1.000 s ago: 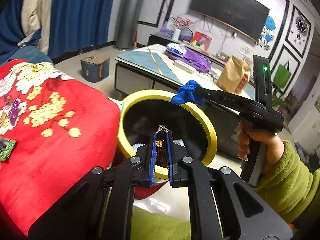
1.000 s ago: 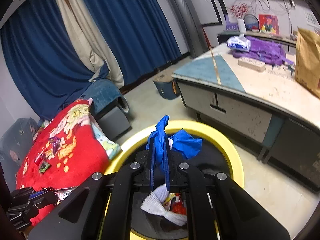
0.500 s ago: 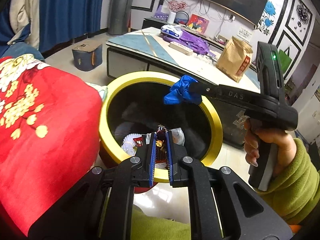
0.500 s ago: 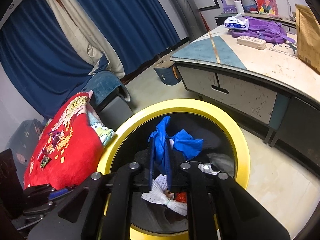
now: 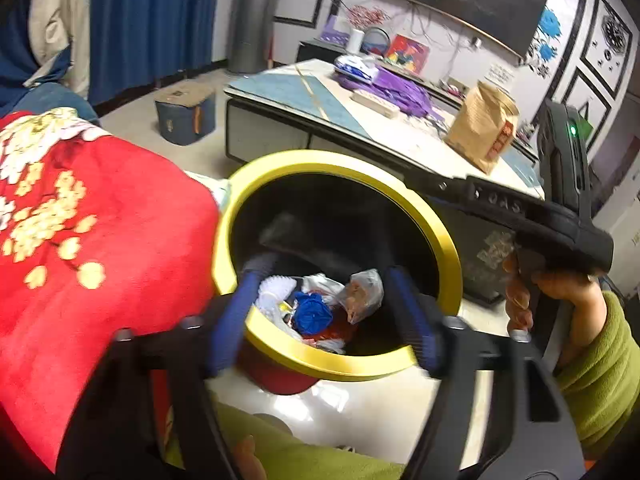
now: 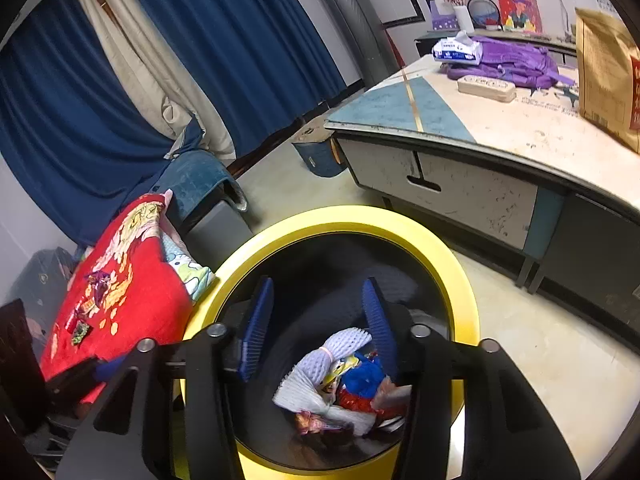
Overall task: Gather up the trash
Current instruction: 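Open both tools to drop the wrapper and blue cloth into the bin, then move both tools back toward the remaining wrappers on the bedspread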
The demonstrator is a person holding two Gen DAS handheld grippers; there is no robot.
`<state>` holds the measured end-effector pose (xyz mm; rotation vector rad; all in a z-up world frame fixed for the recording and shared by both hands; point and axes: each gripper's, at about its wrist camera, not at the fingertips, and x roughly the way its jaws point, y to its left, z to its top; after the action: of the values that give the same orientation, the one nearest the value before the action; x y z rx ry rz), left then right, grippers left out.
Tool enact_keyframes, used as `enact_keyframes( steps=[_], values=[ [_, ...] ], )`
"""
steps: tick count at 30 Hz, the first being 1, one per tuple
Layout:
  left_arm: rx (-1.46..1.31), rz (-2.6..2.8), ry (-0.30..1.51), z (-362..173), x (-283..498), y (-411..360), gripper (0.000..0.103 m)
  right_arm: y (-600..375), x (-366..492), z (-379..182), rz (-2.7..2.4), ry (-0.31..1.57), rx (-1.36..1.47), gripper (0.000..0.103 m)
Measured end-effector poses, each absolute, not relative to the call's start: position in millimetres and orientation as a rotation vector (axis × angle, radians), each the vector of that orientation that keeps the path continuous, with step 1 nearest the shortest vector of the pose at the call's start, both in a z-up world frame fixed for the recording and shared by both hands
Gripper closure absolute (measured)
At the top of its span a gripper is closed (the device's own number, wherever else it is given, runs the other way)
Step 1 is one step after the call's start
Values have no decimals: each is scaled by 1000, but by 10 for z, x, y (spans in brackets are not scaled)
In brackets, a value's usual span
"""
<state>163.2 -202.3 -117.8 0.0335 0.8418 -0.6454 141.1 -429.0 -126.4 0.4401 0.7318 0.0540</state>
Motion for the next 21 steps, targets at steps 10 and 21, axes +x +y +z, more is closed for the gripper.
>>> enact_keyframes(
  steps=[10, 21],
  values=[
    [-7, -548, 718, -892, 1538, -1670, 11, -4183, 1389, -1101, 40, 697, 402, 34],
    [-33, -411, 612, -645, 1440, -1250, 11, -3936, 1358, -935, 86, 680, 357, 29]
  ],
)
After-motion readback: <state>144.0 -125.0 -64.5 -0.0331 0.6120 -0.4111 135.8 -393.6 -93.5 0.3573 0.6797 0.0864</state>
